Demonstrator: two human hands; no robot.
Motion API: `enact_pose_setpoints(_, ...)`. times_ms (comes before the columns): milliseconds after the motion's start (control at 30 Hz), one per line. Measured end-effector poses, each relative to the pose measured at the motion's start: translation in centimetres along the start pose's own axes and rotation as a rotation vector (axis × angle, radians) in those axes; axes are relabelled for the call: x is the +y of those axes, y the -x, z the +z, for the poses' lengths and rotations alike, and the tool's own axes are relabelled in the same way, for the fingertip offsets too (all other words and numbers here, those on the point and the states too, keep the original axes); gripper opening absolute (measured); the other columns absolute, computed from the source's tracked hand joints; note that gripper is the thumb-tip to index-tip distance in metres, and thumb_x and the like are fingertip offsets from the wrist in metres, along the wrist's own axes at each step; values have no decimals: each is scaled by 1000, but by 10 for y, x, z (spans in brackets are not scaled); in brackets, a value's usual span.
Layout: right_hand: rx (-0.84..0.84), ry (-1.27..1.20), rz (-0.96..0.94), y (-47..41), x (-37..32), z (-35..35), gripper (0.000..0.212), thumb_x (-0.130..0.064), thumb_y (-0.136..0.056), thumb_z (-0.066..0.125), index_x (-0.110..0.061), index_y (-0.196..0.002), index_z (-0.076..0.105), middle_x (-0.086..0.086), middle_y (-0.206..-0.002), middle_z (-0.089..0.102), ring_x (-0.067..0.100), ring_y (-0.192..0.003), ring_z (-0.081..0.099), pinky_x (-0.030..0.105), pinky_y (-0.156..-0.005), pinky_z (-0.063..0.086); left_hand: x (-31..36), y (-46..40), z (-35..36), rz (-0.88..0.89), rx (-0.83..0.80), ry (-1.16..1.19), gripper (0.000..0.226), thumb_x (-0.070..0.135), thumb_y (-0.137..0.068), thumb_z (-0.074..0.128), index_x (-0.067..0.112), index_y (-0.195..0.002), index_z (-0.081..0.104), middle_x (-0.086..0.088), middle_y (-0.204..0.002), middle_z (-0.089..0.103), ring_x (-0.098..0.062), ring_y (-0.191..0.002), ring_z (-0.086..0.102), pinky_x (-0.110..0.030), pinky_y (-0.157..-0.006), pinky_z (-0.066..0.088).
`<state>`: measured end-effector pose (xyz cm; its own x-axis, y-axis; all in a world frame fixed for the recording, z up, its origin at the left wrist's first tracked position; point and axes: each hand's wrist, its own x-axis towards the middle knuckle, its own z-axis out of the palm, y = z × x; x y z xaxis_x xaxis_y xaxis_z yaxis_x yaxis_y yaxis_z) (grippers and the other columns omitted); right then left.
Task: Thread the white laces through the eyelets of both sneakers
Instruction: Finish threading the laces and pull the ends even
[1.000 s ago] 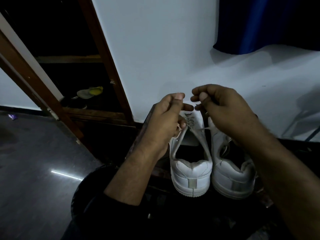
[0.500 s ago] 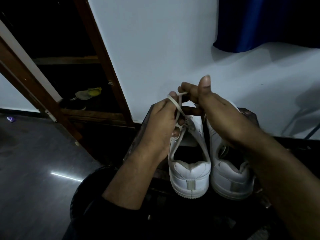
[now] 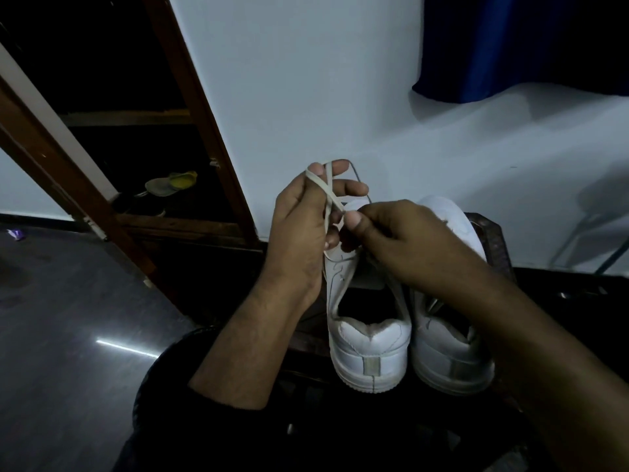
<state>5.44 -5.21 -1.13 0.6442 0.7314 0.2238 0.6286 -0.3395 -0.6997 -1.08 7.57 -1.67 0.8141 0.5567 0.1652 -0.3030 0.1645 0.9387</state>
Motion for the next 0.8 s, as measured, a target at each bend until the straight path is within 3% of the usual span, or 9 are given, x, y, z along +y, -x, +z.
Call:
enact_pose_setpoints(133, 20, -123, 16, -3, 5, 2, 32, -40, -103, 50, -25, -95, 77, -13, -87, 76, -2, -85, 69, 28, -82, 53, 3, -1, -2, 27, -58, 54, 36, 27, -112, 35, 7, -123, 62, -13, -99, 75, -18, -71, 46, -21, -48, 31)
enact_pose_setpoints(267, -37, -45, -23, -5, 9, 5, 42, -49, -94, 52, -16, -85, 77, 5, -80, 74, 19, -79, 70, 43, -79, 55, 6, -3, -4, -6, -125, 132, 34, 22, -111, 34, 12, -132, 59, -13, -106, 75, -15, -85, 58, -36, -76, 40)
enact_pose_setpoints(400, -72, -10, -77, -3, 8, 8, 42, -48, -92, 49, -16, -78, 73, 5, -72, 69, 19, -68, 63, 44, -73, 51, 8, -6, -6, -37, -133, 229, 35, 25, -112, 30, 11, -132, 56, -8, -97, 75, -13, -70, 59, -34, -64, 33)
enact_pose_setpoints(567, -125, -192, -69, -2, 8, 8, 35, -41, -100, 49, -14, -88, 68, 1, -85, 76, 19, -84, 71, 48, -84, 54, 8, -11, -12, -5, -51, 251, 28, 20, -111, 37, 11, -126, 59, -5, -104, 74, -10, -73, 59, -21, -55, 45)
enact_pose_setpoints(700, -153, -364, -80, -1, 6, 9, 26, -29, -105, 49, -12, -90, 61, -1, -82, 74, 29, -79, 65, 51, -82, 51, 4, -15, -20, 19, 70, 157, 24, 19, -111, 41, 12, -122, 62, -4, -107, 77, -10, -76, 63, -27, -70, 52)
enact_pose_setpoints(800, -45, -555, -34, -3, 9, 7, 25, -26, -103, 52, -8, -89, 61, 2, -73, 66, 18, -75, 62, 42, -79, 49, -4, -14, -18, -63, 97, -74, 32, 33, -112, 38, 15, -121, 62, -4, -105, 79, -18, -87, 71, -37, -79, 51)
